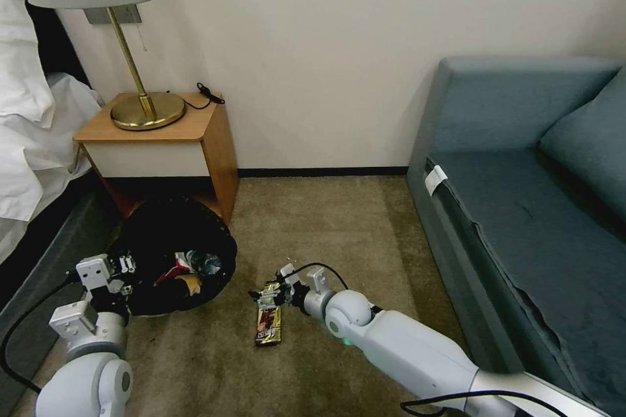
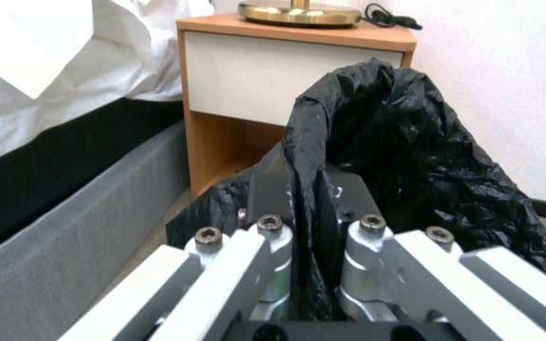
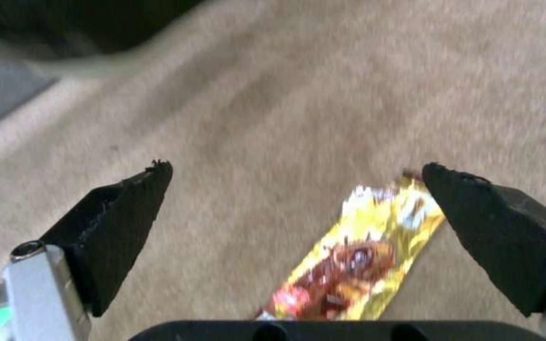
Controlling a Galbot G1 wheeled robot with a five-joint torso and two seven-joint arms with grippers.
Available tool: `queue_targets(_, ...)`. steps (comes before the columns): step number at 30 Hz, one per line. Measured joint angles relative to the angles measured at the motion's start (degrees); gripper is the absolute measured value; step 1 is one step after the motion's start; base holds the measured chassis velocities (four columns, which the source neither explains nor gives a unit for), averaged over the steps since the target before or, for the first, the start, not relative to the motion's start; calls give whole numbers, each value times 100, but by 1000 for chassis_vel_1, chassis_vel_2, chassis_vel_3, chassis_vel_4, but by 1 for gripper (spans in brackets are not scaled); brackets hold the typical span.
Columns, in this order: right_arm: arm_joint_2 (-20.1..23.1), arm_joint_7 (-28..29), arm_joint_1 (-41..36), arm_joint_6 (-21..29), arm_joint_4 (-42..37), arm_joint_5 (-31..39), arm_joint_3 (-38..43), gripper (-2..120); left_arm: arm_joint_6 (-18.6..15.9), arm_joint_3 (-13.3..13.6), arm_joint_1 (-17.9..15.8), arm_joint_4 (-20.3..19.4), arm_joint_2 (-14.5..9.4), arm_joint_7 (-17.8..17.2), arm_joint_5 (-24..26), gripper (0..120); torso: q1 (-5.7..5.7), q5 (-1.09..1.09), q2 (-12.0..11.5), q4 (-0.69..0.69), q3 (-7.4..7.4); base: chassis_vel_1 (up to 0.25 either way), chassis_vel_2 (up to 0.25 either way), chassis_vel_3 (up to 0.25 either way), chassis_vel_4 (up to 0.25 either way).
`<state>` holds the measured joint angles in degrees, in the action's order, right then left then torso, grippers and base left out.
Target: Pick up the trash bin, then pick up the garbage on the floor and place it into the trash bin.
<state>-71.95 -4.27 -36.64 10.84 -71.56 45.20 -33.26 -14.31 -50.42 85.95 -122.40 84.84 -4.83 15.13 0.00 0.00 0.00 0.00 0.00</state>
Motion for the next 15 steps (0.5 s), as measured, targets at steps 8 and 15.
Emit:
queue_targets(8, -113, -74, -244, -13, 357, -204, -81, 100, 17, -5, 42, -87, 87, -12, -15, 5, 0, 0, 0, 0, 0, 0, 0, 0, 0)
queue_targets(15, -215, -205, -211, -9, 708, -177, -323, 100, 34, 1, 51, -101, 146, -13, -49, 5, 0, 0, 0, 0, 0, 0, 0, 0, 0)
